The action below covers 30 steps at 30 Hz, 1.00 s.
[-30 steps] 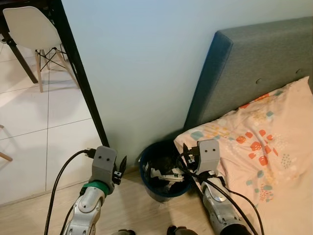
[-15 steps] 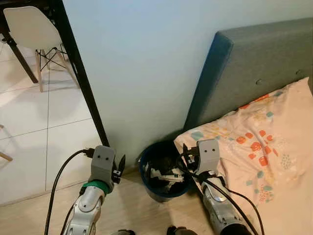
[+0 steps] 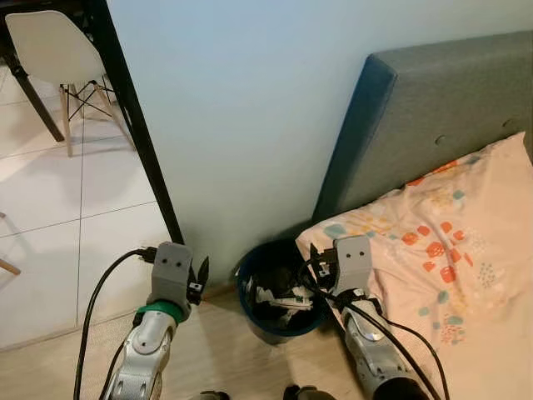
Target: Clean up the room
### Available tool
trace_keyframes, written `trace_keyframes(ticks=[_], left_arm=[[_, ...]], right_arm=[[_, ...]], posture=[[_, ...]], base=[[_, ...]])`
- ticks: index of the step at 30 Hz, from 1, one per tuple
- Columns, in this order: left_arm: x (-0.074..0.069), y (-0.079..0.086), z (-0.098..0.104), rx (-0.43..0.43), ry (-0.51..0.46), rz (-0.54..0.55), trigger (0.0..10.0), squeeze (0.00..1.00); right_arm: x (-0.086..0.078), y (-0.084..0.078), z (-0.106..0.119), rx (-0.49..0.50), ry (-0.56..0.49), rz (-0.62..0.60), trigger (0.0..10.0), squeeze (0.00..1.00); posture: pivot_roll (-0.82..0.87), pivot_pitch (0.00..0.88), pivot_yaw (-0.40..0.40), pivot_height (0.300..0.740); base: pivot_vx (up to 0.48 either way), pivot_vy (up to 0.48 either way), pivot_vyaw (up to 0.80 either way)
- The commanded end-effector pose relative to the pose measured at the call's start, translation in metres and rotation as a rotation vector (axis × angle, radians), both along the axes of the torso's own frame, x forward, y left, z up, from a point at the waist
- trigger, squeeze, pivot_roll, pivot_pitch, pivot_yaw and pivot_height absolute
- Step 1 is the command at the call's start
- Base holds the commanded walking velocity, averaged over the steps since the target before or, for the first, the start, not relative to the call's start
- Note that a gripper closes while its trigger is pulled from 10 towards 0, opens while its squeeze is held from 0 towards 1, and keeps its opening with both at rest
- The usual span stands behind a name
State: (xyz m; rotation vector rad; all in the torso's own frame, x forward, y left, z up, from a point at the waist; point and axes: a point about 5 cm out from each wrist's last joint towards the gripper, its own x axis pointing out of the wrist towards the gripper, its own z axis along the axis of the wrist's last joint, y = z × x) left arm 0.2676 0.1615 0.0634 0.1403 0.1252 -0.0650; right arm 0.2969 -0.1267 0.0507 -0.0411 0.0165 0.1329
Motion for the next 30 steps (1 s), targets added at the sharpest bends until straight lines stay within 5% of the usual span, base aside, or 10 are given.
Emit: trace_keyframes(ticks=[1, 30], left_arm=[[-0.0022, 0.0007, -0.005, 0.01, 0.014, 0.002, 10.0, 0.0], [0.0013, -0.0016, -0.0031, 0.01, -0.003, 0.007, 10.0, 0.0]], right_arm=[[-0.0028, 0.0002, -0.004, 0.003, 0.011, 0.0, 10.0, 0.0], [-0.0022, 0.0012, -0.0058, 0.0, 0.019, 0.002, 10.0, 0.0]], posture=[[0.01, 0.051, 0.019, 0.74], [0.02, 0.052, 0.021, 0.74]], base=[[0.0, 0.0, 0.0], [0.0, 0.0, 0.0]])
